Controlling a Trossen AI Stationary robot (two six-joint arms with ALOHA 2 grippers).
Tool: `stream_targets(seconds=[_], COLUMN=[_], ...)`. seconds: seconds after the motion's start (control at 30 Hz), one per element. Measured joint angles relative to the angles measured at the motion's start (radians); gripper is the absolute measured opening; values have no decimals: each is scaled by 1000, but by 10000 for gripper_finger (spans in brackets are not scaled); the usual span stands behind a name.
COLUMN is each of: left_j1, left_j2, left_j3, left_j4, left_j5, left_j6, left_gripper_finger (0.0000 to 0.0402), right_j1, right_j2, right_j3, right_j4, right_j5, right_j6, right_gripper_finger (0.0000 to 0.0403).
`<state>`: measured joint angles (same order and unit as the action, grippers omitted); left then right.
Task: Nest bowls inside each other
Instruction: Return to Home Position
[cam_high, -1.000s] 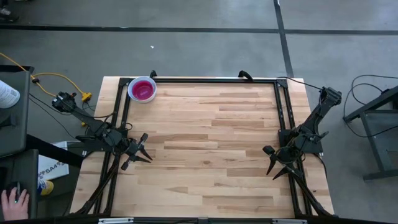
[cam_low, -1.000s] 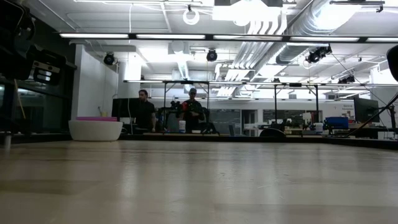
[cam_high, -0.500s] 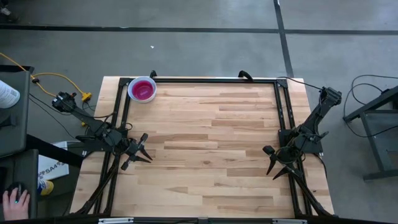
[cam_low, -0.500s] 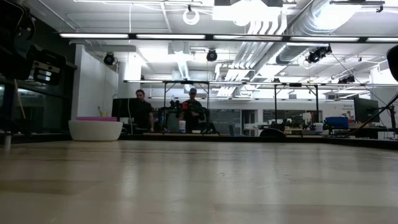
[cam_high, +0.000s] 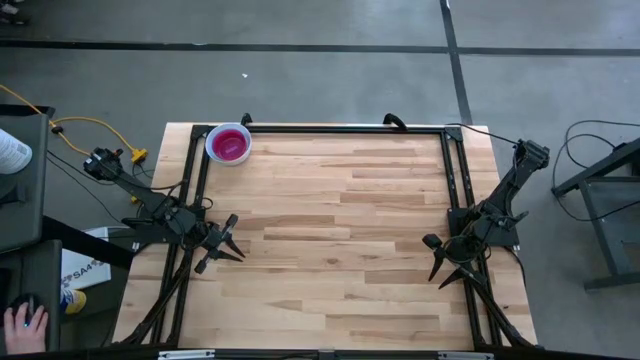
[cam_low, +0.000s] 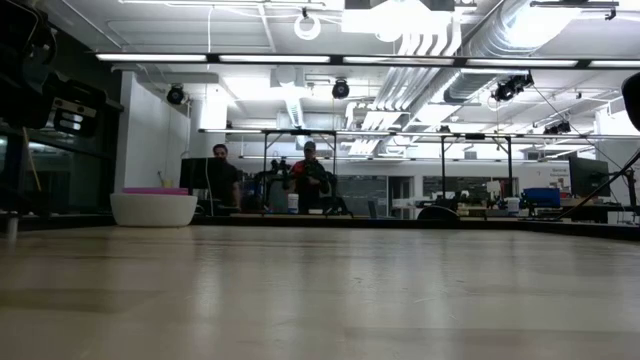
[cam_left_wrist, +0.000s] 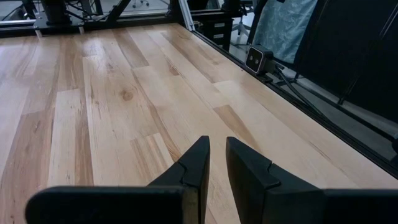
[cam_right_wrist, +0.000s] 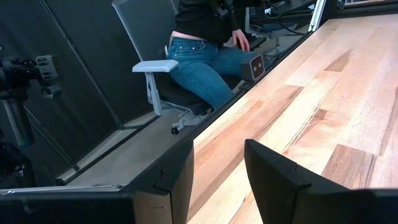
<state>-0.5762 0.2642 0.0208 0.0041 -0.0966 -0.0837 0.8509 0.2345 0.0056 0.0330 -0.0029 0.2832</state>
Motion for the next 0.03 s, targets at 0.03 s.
stream_targets(seconds=[0.03], left_j1=[0], left_j2=[0], left_j3=[0], left_j4=[0], left_j5=[0], left_j6=[0], left_gripper_finger=[54], right_j1=[0], right_j2=[0], right_j3=[0], right_j4=[0], right_j5=[0], right_j6=[0], right_gripper_finger=[136])
